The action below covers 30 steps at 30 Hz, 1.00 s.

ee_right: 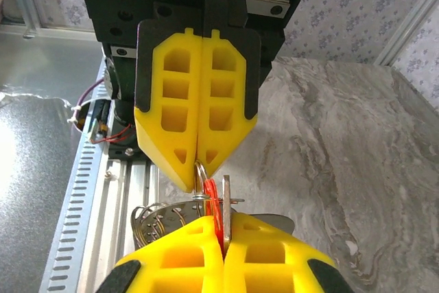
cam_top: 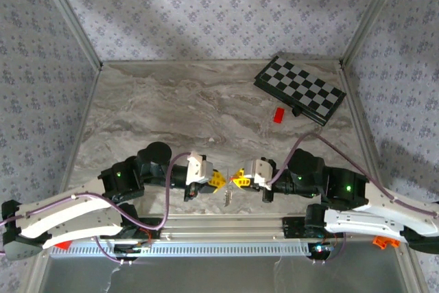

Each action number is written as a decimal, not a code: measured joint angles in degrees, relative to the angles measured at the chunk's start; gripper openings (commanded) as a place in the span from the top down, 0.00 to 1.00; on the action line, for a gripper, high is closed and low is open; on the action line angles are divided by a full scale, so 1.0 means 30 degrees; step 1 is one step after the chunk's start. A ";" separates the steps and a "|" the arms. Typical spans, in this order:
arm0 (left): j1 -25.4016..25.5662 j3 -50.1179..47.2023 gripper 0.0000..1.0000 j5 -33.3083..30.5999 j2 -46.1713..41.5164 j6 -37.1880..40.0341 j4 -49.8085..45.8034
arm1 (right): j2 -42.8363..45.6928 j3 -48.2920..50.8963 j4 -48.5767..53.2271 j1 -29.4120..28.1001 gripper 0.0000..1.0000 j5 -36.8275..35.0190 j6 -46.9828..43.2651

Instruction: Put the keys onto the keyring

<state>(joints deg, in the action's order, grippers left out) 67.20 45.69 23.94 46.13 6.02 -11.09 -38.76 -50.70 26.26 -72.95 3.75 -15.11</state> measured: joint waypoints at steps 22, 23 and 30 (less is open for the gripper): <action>-0.0022 -0.1501 0.62 -0.0299 -0.1253 -0.0692 0.1668 | -0.0277 -0.0087 0.0335 -0.0882 1.00 -0.0350 -0.0845; -0.0022 -0.1530 0.62 -0.0299 -0.1246 -0.0678 0.1734 | -0.0277 -0.0095 0.0335 -0.0918 1.00 -0.0350 -0.0845; -0.0022 -0.1654 0.67 -0.0299 -0.1195 -0.0685 0.2484 | -0.0277 -0.0401 0.0335 -0.1071 1.00 -0.0357 -0.0860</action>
<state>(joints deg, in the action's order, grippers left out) 67.13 40.73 23.05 42.54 3.97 -3.64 -39.59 -51.90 27.27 -76.16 2.68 -17.69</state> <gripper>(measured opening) 0.364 0.061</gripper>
